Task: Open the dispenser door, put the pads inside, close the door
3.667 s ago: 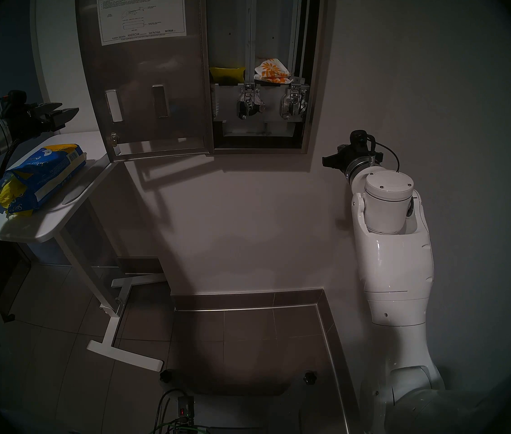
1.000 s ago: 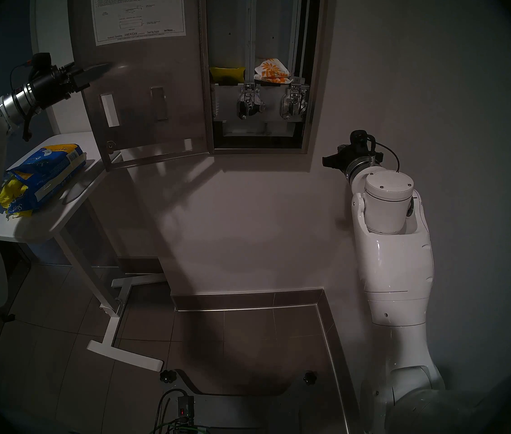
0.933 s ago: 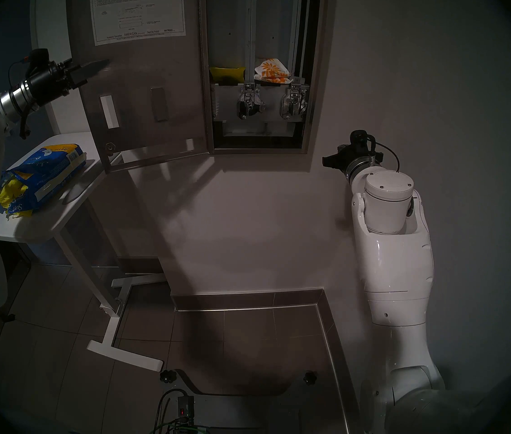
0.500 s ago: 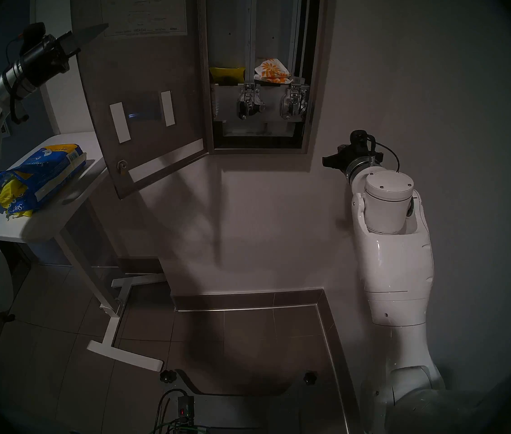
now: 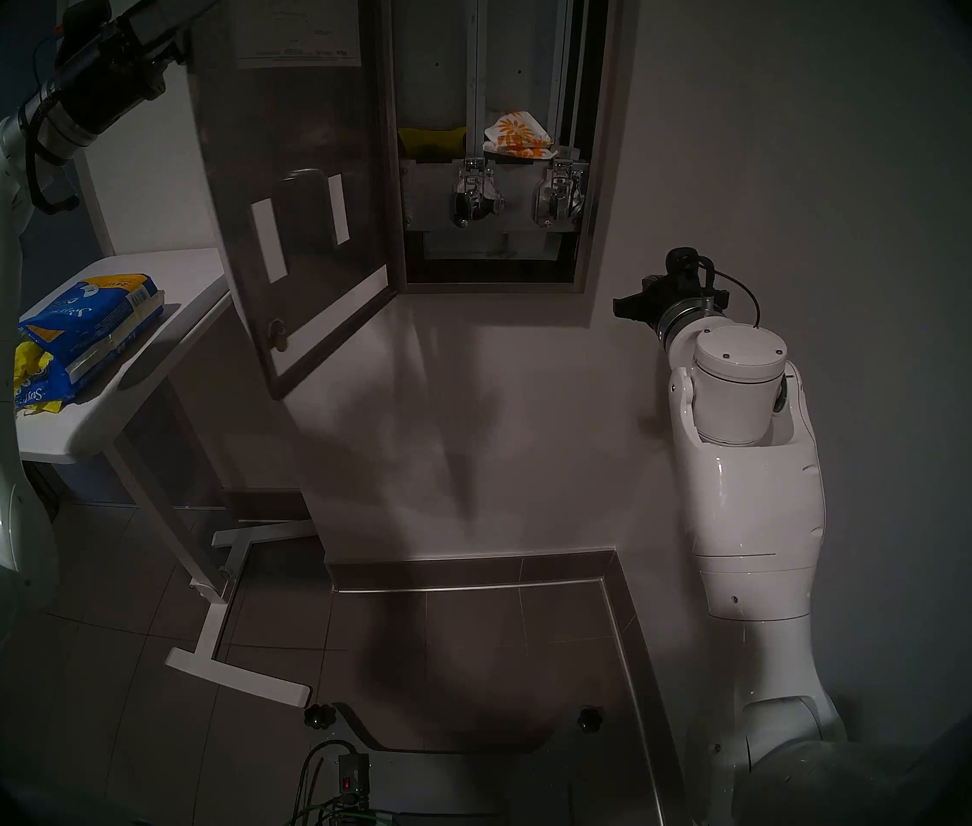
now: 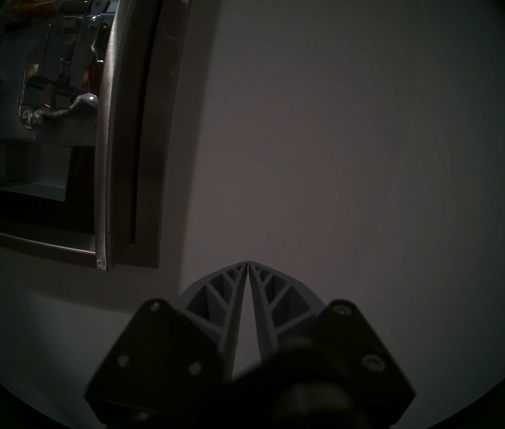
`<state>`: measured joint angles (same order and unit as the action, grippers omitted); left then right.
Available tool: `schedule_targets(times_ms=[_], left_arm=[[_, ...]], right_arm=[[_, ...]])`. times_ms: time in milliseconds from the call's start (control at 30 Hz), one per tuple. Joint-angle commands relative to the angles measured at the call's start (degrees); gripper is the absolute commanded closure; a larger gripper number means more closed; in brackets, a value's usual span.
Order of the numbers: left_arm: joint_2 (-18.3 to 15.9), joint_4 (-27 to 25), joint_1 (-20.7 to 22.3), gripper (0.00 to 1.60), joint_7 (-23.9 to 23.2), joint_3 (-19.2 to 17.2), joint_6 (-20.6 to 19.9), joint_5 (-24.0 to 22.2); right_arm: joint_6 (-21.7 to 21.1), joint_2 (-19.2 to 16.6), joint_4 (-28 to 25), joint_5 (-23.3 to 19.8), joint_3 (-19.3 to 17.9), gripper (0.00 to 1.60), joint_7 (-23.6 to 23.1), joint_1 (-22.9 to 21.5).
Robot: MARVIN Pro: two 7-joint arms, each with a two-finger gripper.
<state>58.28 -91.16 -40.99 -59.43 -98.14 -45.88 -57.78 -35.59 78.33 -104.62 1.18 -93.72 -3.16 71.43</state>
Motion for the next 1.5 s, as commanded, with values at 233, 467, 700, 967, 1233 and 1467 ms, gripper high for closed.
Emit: schedule_targets(times_ms=[233,467,700,967,1233,1467], left_arm=[[7.92,-10.15,-4.49,0.00,6.78,-1.58,-2.41,-6.35],[5.84,-13.72,-6.19,0.07,10.07,0.89,3.88,3.81],[5.32,-13.57,-9.36,1.60,12.39,3.43,10.38,10.25],[4.48,-12.88,-9.28,1.60,16.72,8.51,11.92,18.00],[5.78,-12.81,-7.09,1.60,23.66,14.72,12.80,25.87],[7.71,-12.48,-6.13,1.60,27.29,17.14,13.08,28.44]], right_arm=[[0.15,-0.07,-0.93,-0.05,0.03,1.09,-0.07,-0.46],[0.17,-0.06,-0.89,-0.05,0.04,1.09,-0.05,-0.48],[0.15,-0.08,-0.92,-0.07,0.04,1.09,-0.05,-0.46],[0.15,-0.09,-0.93,-0.08,0.04,1.09,-0.05,-0.46],[0.15,-0.09,-0.93,-0.09,0.05,1.09,-0.04,-0.46],[0.15,-0.10,-0.94,-0.10,0.05,1.09,-0.04,-0.45]])
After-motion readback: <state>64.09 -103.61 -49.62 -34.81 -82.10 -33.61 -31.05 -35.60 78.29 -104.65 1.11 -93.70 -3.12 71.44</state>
